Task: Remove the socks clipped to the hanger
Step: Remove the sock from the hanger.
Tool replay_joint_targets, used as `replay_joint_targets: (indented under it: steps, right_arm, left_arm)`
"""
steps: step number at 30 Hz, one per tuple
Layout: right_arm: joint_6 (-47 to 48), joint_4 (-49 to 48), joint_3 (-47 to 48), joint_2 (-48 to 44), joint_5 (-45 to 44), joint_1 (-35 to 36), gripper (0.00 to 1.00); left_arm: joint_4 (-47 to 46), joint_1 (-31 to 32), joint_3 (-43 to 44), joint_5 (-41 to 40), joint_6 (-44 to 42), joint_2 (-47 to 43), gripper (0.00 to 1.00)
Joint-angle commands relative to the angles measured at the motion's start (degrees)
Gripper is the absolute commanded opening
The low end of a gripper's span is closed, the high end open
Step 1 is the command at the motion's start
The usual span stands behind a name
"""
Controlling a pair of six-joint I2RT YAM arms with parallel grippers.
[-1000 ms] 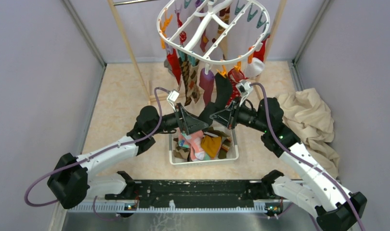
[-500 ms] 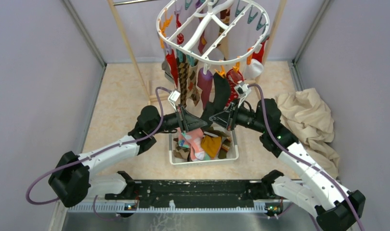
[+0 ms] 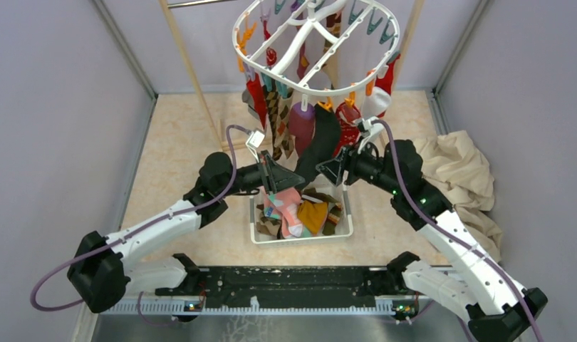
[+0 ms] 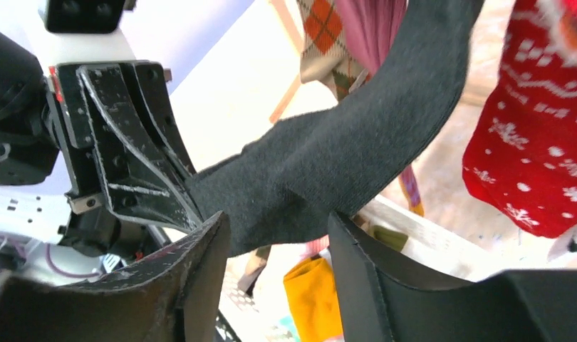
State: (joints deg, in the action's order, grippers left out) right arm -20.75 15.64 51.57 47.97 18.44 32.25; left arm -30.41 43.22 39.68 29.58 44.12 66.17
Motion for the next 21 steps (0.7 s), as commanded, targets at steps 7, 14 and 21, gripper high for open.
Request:
replay_joint_targets:
  steps: [7,14,21]
  right_arm:
    - [6.4,-0.7,11.1,-0.4,-6.4,0.3,0.56]
    - [10.9,-0.7,18.1,5.9,-10.2,0.4,0.56]
    - [12.7,-2.5,22.6,12.2,-12.7,0.4,0.56]
  left_arm:
    - [16.5,-0.3,10.6,0.3,-4.5,-1.1,0.00]
    - [22.2,-0.3,14.3,0.5,-5.0,-2.2,0.00]
    - [24.0,-0.3,16.9,1.6,-5.0,-2.6,0.01]
